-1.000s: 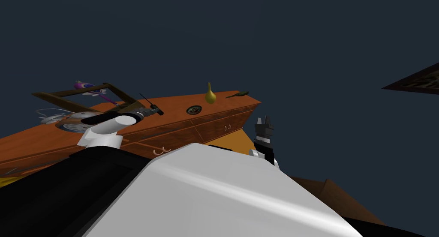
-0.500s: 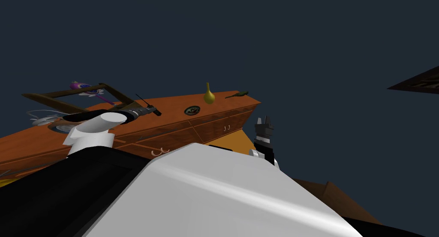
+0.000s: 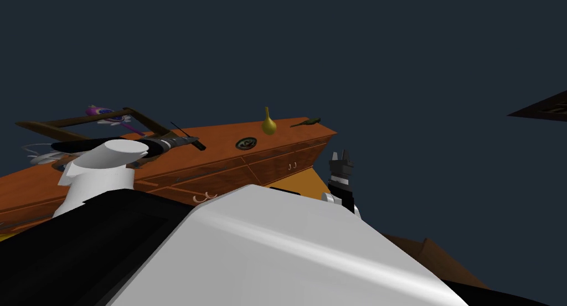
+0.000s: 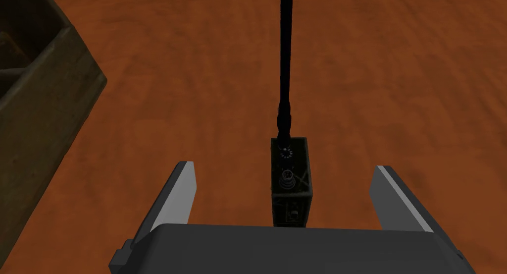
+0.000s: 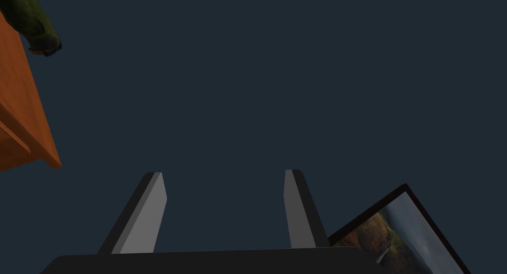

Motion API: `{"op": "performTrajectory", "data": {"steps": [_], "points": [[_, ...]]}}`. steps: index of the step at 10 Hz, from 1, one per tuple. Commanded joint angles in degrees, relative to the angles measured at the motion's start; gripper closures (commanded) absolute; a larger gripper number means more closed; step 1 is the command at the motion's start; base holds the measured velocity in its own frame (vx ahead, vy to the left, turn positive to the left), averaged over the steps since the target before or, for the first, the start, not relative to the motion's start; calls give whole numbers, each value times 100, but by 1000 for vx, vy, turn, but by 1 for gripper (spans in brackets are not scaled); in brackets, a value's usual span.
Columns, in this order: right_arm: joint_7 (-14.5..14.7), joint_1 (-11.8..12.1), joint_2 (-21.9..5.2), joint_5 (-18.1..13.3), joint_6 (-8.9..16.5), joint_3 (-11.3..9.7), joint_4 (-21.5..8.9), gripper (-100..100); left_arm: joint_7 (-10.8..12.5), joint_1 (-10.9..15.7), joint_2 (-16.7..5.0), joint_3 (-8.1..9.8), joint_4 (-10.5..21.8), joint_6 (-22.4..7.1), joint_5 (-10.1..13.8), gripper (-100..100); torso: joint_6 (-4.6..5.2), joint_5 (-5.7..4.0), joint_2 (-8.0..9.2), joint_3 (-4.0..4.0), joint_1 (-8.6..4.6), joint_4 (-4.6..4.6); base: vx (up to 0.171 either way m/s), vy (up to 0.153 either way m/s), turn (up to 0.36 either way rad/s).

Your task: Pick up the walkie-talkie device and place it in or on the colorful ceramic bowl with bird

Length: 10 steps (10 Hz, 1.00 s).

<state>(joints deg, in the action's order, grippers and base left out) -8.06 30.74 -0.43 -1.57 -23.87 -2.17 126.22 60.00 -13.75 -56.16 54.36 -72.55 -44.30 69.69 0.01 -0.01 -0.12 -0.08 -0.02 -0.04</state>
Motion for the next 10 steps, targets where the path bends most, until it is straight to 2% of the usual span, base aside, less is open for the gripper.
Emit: {"op": "performTrajectory", "data": {"steps": [1,2,3,4,7,10], "points": [[0,0,0,0,0,0,0,0,37,44,-129,76,138,-205,118,-100,0,0,0,0,0,0,28,-13,5],[0,0,0,0,0,0,0,0,17,27,-81,48,85,-117,74,-100,0,0,1,0,3,0,12,-4,1],[0,0,0,0,0,0,0,0,22,29,-90,53,94,-144,82,0,0,2,6,3,6,1,0,0,0],[0,0,0,0,0,0,0,0,128,91,-130,31,233,-53,-74,-100,0,3,9,5,8,2,-53,9,-231],[0,-3,0,0,0,0,0,0,394,246,-232,-24,583,170,-463,-100,1,7,62,36,25,14,-151,45,-269],[0,-2,0,0,0,0,0,0,553,339,-294,-56,793,303,-696,-100,-2,5,50,29,16,12,-94,8,-145]]}}
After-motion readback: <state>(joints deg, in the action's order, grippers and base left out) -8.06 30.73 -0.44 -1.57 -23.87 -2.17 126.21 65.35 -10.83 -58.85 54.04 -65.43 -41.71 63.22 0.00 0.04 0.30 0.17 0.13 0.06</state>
